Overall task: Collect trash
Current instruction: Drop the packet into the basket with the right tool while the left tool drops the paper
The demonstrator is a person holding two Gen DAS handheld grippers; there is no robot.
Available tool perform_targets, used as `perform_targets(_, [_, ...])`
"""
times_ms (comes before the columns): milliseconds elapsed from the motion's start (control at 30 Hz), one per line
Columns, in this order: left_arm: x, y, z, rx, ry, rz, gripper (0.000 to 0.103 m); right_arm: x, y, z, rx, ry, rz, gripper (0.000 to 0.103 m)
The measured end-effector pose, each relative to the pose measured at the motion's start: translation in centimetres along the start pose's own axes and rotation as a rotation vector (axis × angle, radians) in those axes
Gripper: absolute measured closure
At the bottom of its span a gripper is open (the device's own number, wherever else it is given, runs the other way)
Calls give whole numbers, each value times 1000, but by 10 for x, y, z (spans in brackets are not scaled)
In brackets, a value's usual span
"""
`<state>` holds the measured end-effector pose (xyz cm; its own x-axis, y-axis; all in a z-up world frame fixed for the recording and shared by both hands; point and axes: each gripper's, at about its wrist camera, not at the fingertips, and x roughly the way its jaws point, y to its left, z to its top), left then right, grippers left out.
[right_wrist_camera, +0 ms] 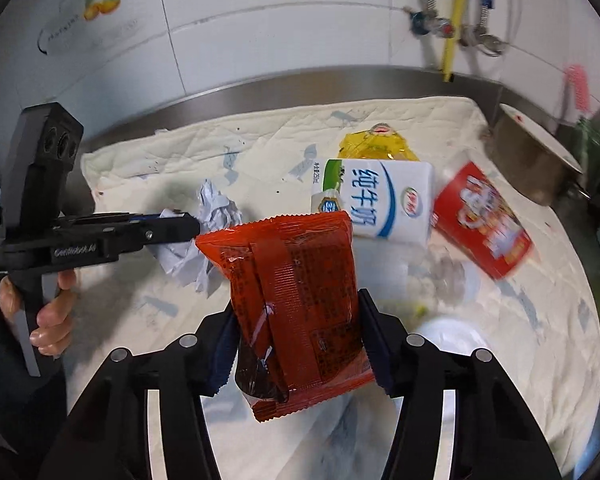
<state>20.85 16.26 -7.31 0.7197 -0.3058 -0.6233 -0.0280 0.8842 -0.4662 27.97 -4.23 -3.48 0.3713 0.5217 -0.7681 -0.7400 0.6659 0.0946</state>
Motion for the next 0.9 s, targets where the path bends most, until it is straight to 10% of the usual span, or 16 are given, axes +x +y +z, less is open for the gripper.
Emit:
perform_targets(467, [-20,-117,-49,166,40,-163,86,-128,-48,-170,348,-30,-283,48])
perform_targets(900, [32,-254,-117,327,201,-336,86,-165,-132,-333,678,41,-478,34])
